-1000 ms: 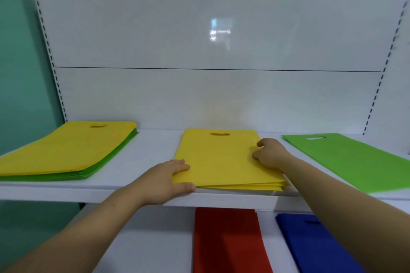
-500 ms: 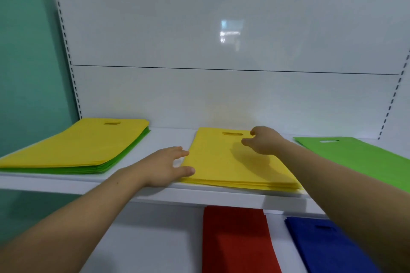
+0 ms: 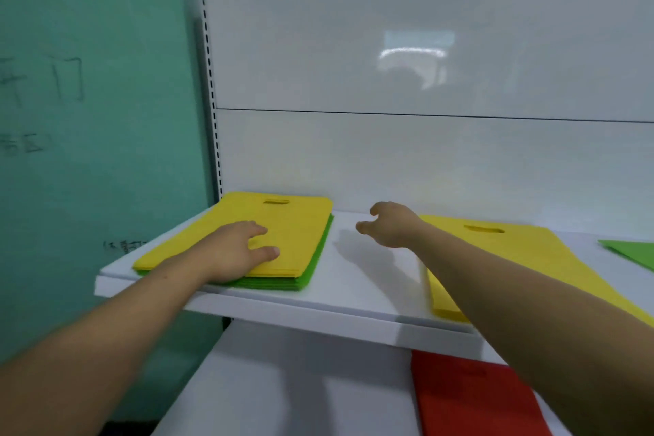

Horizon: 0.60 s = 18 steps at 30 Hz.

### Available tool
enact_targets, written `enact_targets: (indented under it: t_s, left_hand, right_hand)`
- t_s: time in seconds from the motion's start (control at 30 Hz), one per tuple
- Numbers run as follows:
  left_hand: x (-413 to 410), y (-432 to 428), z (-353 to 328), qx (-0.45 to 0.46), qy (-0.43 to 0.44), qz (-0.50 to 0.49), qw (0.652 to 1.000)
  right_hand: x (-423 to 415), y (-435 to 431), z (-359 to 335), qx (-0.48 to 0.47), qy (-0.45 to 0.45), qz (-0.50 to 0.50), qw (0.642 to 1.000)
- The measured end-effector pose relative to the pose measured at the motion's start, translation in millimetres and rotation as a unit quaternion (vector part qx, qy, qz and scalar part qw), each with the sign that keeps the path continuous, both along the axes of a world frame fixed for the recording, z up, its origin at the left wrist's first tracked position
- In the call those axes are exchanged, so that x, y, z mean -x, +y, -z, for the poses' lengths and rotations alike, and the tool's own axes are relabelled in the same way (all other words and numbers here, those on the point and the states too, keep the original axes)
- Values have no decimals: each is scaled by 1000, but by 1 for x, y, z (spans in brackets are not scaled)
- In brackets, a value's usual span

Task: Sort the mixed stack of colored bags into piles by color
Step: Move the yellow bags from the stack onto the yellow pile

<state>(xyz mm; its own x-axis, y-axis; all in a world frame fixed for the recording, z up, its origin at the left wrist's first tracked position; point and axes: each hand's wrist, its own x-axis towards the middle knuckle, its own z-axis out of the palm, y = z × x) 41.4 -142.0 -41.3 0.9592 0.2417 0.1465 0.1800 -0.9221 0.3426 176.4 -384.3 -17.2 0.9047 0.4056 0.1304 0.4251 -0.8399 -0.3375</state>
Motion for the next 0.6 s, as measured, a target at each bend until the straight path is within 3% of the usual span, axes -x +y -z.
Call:
enact_targets:
  t_s: [0.27,0.47,0.6]
  left_hand:
    - [11,96,7,7,-14,-42,999]
    - [11,117,24,125,-24,-19,992]
    - [9,125,18,155,-14,-11,988]
  right_hand:
    - [4,98,19,-20,40,31,999]
    - [2,129,33,-59,44,96,993]
    - [2,132,36,-134,63,114,982]
